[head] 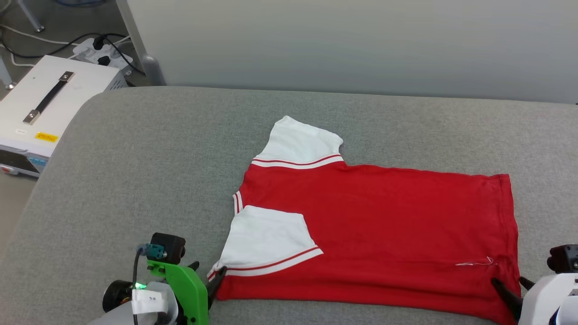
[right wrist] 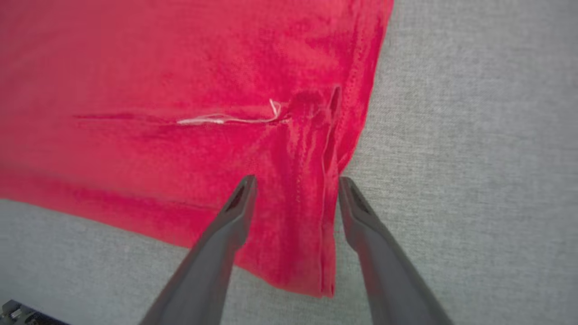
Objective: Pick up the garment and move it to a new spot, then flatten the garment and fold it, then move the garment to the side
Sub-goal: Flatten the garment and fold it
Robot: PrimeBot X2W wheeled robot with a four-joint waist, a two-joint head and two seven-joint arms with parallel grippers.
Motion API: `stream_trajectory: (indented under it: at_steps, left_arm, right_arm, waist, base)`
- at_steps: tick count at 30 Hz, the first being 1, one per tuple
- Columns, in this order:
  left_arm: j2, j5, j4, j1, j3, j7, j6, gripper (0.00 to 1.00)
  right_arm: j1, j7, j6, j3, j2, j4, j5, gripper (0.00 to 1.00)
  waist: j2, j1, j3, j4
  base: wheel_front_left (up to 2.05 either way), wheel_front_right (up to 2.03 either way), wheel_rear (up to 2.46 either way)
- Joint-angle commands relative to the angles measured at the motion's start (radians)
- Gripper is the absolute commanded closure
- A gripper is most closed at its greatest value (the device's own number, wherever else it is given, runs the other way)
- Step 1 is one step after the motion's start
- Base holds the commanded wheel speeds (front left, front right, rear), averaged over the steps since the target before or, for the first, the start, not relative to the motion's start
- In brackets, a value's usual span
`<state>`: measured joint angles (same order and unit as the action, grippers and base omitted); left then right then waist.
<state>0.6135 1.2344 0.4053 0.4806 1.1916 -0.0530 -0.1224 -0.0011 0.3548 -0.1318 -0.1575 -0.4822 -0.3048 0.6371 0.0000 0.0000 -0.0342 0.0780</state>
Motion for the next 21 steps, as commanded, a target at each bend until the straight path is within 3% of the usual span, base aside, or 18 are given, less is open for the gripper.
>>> stream_trajectory:
  at_steps: [1,11,21]
  left_arm:
    - [0.012,-0.010,-0.006,0.014,-0.012,-0.019,-0.013,0.00]
    - [0.030,-0.048,-0.056,0.178,-0.083,-0.041,-0.040,0.00]
    - [0.012,-0.068,0.045,0.507,-0.170,0.047,0.010,0.00]
  right_arm:
    - [0.004,-0.034,0.001,0.016,0.010,0.017,-0.015,0.00]
    - [0.002,-0.141,0.001,0.095,0.098,0.168,-0.154,0.00]
    - [-0.077,-0.136,0.001,0.089,0.151,0.313,-0.228,0.00]
  waist:
    - [0.0000,0.0000,0.016,0.000]
    - [0.0000,0.0000,-0.014,-0.050]
    - [0.0000,0.0000,-0.206,-0.154]
  base:
    - [0.00,0.00,0.00]
    - [0.00,0.00,0.00]
    - [0.00,0.00,0.00]
